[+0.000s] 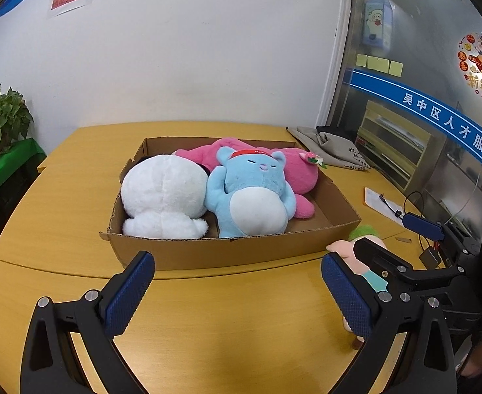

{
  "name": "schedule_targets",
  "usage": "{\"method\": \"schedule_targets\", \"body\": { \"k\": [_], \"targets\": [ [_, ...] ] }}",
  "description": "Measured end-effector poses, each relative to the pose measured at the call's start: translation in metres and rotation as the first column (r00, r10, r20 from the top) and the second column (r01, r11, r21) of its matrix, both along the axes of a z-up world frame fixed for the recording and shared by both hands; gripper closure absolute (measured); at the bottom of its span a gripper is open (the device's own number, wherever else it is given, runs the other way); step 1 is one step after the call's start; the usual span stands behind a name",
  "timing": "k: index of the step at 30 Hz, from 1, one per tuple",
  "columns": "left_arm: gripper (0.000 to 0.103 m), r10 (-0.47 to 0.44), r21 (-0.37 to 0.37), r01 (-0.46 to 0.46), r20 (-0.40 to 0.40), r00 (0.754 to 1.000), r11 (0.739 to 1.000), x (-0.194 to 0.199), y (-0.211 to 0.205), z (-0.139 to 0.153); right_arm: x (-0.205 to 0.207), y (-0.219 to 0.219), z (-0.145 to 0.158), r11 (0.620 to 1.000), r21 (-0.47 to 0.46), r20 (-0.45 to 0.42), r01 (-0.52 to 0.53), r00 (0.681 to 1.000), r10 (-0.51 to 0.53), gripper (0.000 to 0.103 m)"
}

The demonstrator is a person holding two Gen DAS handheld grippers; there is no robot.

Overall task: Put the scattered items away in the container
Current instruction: 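Move both tools toward the pink-and-teal pig plush with green hair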

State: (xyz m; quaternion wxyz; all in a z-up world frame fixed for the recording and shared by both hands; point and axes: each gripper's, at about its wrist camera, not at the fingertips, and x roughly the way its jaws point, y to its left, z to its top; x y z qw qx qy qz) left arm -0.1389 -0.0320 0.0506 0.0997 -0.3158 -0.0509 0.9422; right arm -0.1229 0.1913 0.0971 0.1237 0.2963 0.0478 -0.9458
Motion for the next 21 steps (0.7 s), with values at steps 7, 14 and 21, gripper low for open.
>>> {"method": "schedule_targets", "body": {
  "k": [7, 14, 21],
  "targets": [
    [0.000, -0.006, -0.002, 0.006, 0.010, 1.000, 1.000, -0.003, 0.006, -0.004, 0.001, 0.003, -0.005, 1.000, -0.004, 0.015, -0.004, 1.000, 0.004, 0.000],
    [0.000, -0.003, -0.008, 0.003, 0.022, 1.000, 1.000, -0.006, 0.008, -0.006, 0.000, 0.006, -0.008, 1.000, -0.010, 0.023, -0.007, 1.000, 0.008, 0.000],
    [0.000, -0.005, -0.011, 0.005, 0.030, 1.000, 1.000, -0.008, 0.012, -0.007, 0.000, 0.012, -0.009, 1.000, -0.014, 0.030, -0.004, 1.000, 0.005, 0.000]
  ]
}}
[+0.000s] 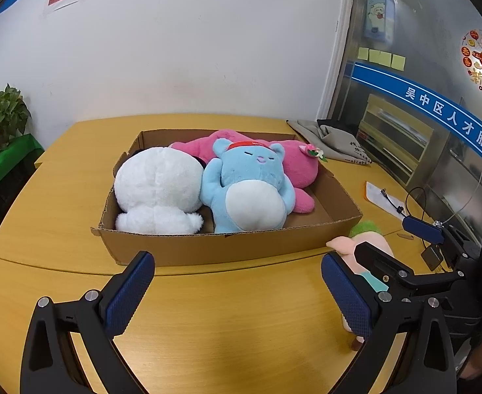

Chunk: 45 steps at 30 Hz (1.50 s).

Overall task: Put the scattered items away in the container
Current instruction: 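Move both tools toward the pink-and-teal pig plush with green hair, then close the right tool on the pig plush while the left tool grips its head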

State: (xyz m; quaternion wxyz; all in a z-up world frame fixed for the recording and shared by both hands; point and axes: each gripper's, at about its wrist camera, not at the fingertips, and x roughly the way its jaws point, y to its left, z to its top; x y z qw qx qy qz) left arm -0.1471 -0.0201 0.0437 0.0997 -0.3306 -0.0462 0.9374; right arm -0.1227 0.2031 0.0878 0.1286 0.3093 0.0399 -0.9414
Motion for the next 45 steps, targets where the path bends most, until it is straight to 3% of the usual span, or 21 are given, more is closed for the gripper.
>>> {"method": "schedule_targets", "body": {
  "k": [21, 26, 29, 33, 35, 38, 41, 43, 45],
  "targets": [
    [0.000, -0.049, 0.003, 0.049, 0.036, 0.998, 0.999, -0.009, 0.025, -0.010, 0.004, 0.030, -0.001, 0.999, -0.039, 0.000, 0.026, 1.000, -0.026, 0.000],
    [0.000, -0.063, 0.011, 0.062, 0.061, 0.996, 0.998, -0.013, 0.030, -0.017, 0.007, 0.054, -0.006, 0.997, -0.061, -0.001, 0.048, 0.999, -0.048, 0.000],
    [0.000, -0.065, 0.029, 0.063, 0.083, 0.994, 0.998, -0.016, 0.031, -0.023, 0.006, 0.086, -0.022, 0.991, -0.071, 0.035, 0.116, 0.993, -0.114, 0.000],
    [0.000, -0.073, 0.041, 0.069, 0.102, 0.992, 0.997, -0.022, 0.037, -0.030, 0.001, 0.123, -0.058, 0.980, -0.072, 0.146, 0.186, 0.974, -0.174, 0.000],
    [0.000, -0.088, 0.056, 0.082, 0.121, 0.989, 0.995, -0.026, 0.043, -0.035, 0.000, 0.128, -0.076, 0.981, -0.086, 0.206, 0.175, 0.966, -0.154, 0.000],
    [0.000, -0.125, 0.080, 0.114, 0.148, 0.981, 0.990, -0.035, 0.054, -0.041, 0.001, 0.123, -0.097, 0.980, -0.176, 0.277, 0.090, 0.960, -0.039, 0.000],
    [0.000, -0.174, 0.119, 0.155, 0.177, 0.969, 0.981, -0.045, 0.066, -0.047, 0.005, 0.104, -0.106, 0.985, -0.172, 0.285, 0.017, 0.958, 0.033, 0.002],
    [0.000, -0.215, 0.139, 0.189, 0.205, 0.955, 0.972, -0.054, 0.078, -0.054, 0.009, 0.091, -0.113, 0.982, -0.182, 0.293, -0.042, 0.951, 0.095, 0.010],
    [0.000, -0.269, 0.145, 0.241, 0.222, 0.937, 0.960, -0.064, 0.096, -0.061, 0.018, 0.080, -0.115, 0.988, -0.132, 0.259, -0.076, 0.960, 0.108, 0.011]
  ]
}}
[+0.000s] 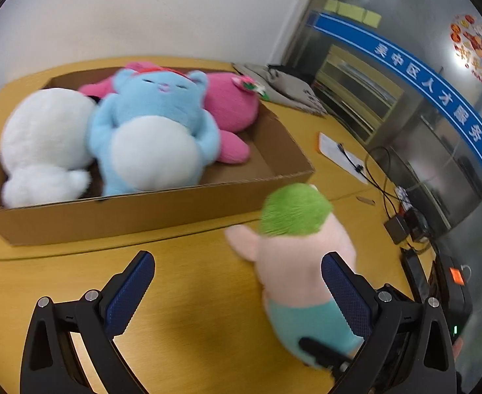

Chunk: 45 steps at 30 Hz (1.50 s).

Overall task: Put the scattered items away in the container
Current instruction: 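Close the right tool on the pig plush while the left tool grips its head, then lower the pig plush into the box beside the blue plush and open both tools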

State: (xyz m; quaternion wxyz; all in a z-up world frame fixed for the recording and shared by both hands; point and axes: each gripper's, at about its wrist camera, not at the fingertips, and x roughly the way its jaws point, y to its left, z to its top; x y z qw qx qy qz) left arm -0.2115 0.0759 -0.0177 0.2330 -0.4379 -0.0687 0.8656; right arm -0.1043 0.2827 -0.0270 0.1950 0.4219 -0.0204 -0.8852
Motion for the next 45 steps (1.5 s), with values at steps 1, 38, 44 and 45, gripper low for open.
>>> {"method": "schedule_targets", "body": {
  "k": [1, 38, 44, 45],
  "targets": [
    [0.000, -0.022, -0.001, 0.022, 0.004, 1.000, 1.000, -0.004, 0.008, -0.004, 0.003, -0.002, 0.000, 1.000, 0.015, -0.015, -0.008, 1.000, 0.008, 0.012],
    [0.040, -0.182, 0.028, 0.181, 0.027, 0.983, 0.983, -0.238, 0.075, 0.015, -0.200, 0.013, 0.025, 0.998, -0.045, -0.193, -0.031, 0.981, 0.022, 0.027],
    [0.039, -0.219, 0.002, 0.219, 0.036, 0.975, 0.976, -0.234, 0.093, 0.004, -0.179, 0.025, 0.041, 0.999, -0.045, -0.113, -0.001, 0.994, -0.004, 0.027],
    [0.039, -0.225, 0.000, 0.225, 0.041, 0.974, 0.974, -0.235, 0.096, 0.001, -0.175, 0.030, 0.047, 0.999, -0.046, -0.122, 0.001, 0.993, -0.007, 0.027]
  ]
}}
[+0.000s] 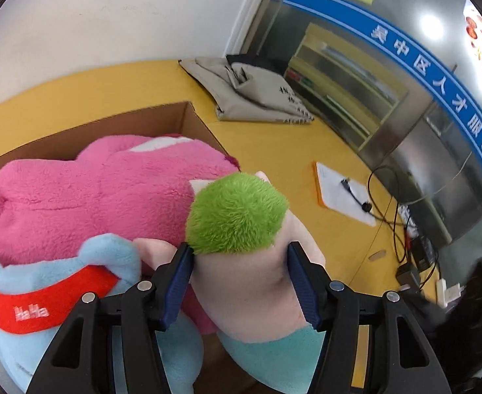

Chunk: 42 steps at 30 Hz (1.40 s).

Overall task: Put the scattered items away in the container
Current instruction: 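Lower the pig plush into the box beside the blue plush and open both tools, then withdraw both tools and move them toward the clear phone case on the table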

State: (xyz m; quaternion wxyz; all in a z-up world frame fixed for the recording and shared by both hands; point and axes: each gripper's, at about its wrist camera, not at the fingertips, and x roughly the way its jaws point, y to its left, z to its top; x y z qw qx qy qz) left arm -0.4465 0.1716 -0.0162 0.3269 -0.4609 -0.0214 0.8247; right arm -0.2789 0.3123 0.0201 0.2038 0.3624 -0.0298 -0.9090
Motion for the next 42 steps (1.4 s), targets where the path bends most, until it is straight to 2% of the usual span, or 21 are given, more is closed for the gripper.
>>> {"method": "schedule_targets", "body": {
  "k": [4, 6, 7, 9, 11, 14, 17, 19, 21, 23, 25, 28, 29, 30, 32, 34, 39, 40, 42],
  "targets": [
    [0.037, 0.005, 0.008, -0.005, 0.003, 1.000, 1.000, -0.003, 0.007, -0.009, 0.006, 0.011, 0.022, 1.000, -0.026, -0.056, -0.010, 0.998, 0.008, 0.031],
    [0.037, 0.015, -0.001, -0.015, -0.001, 1.000, 1.000, -0.001, 0.010, -0.007, -0.008, 0.005, 0.014, 1.000, 0.005, -0.032, -0.011, 0.999, 0.012, 0.052],
    [0.036, 0.018, -0.006, -0.018, -0.001, 1.000, 1.000, 0.001, 0.010, -0.004, -0.018, -0.001, 0.004, 0.999, 0.034, 0.003, -0.005, 1.000, 0.004, 0.058],
    [0.036, 0.013, -0.030, -0.014, -0.016, 1.000, 0.999, 0.007, 0.010, 0.001, -0.030, -0.010, -0.014, 0.998, 0.063, 0.045, -0.010, 0.999, 0.007, 0.058],
    [0.037, 0.024, -0.021, -0.025, -0.050, 0.998, 0.999, 0.015, 0.003, 0.011, -0.028, -0.009, -0.018, 0.998, 0.065, 0.043, -0.010, 0.999, 0.008, 0.058],
    [0.037, 0.094, 0.003, -0.095, -0.119, 0.988, 0.996, 0.024, -0.013, 0.024, -0.025, -0.004, -0.021, 0.998, 0.056, 0.046, 0.001, 0.999, -0.003, 0.058],
    [0.039, 0.105, -0.047, -0.110, -0.109, 0.989, 0.993, 0.034, -0.020, 0.016, -0.024, -0.005, -0.022, 0.997, 0.072, 0.052, 0.014, 0.998, -0.018, 0.058],
    [0.038, 0.103, -0.069, -0.113, -0.134, 0.986, 0.991, 0.057, -0.036, 0.013, -0.022, -0.005, -0.020, 0.997, 0.075, 0.057, 0.032, 0.998, -0.036, 0.055],
    [0.038, 0.127, -0.084, -0.141, -0.155, 0.980, 0.986, 0.082, -0.062, 0.012, -0.017, -0.002, -0.015, 0.996, 0.069, 0.056, 0.057, 0.997, -0.061, 0.042],
    [0.038, 0.159, -0.083, -0.173, -0.153, 0.975, 0.981, 0.107, -0.092, 0.008, -0.004, -0.005, -0.006, 0.996, 0.065, 0.034, 0.067, 0.997, -0.069, 0.040],
    [0.038, 0.219, -0.121, -0.240, -0.159, 0.963, 0.963, 0.130, -0.123, 0.000, 0.014, -0.020, 0.004, 0.995, 0.081, -0.016, 0.059, 0.998, -0.058, 0.037],
    [0.038, 0.303, -0.161, -0.317, -0.109, 0.947, 0.935, 0.145, -0.161, -0.022, 0.019, -0.052, 0.002, 0.994, 0.112, -0.028, 0.015, 1.000, -0.012, 0.036],
    [0.037, 0.325, -0.154, -0.335, -0.088, 0.942, 0.930, 0.148, -0.171, -0.027, 0.020, -0.063, -0.003, 0.993, 0.116, -0.009, 0.010, 1.000, -0.009, 0.036],
    [0.038, 0.335, -0.111, -0.341, -0.070, 0.940, 0.934, 0.152, -0.183, -0.031, 0.019, -0.070, -0.009, 0.994, 0.112, 0.014, 0.009, 1.000, -0.011, 0.036],
    [0.045, 0.330, -0.075, -0.334, -0.058, 0.942, 0.940, 0.158, -0.192, -0.031, 0.017, -0.081, -0.024, 0.994, 0.112, 0.048, 0.020, 0.999, -0.026, 0.036],
    [0.046, 0.336, -0.092, -0.341, -0.069, 0.939, 0.936, 0.165, -0.194, -0.029, 0.026, -0.088, -0.025, 0.990, 0.129, 0.029, 0.056, 0.998, -0.061, 0.036],
    [0.045, 0.349, -0.089, -0.357, -0.090, 0.933, 0.930, 0.184, -0.195, -0.029, 0.038, -0.089, -0.022, 0.987, 0.148, 0.074, 0.065, 0.994, -0.077, 0.036],
    [0.042, 0.356, -0.085, -0.364, -0.097, 0.930, 0.928, 0.190, -0.196, -0.027, 0.042, -0.089, -0.020, 0.986, 0.150, 0.077, 0.066, 0.994, -0.079, 0.036],
    [0.022, 0.367, -0.066, -0.377, -0.125, 0.922, 0.924, 0.205, -0.197, -0.016, 0.054, -0.090, -0.014, 0.987, 0.146, 0.068, 0.063, 0.995, -0.074, 0.025]
  ]
}}
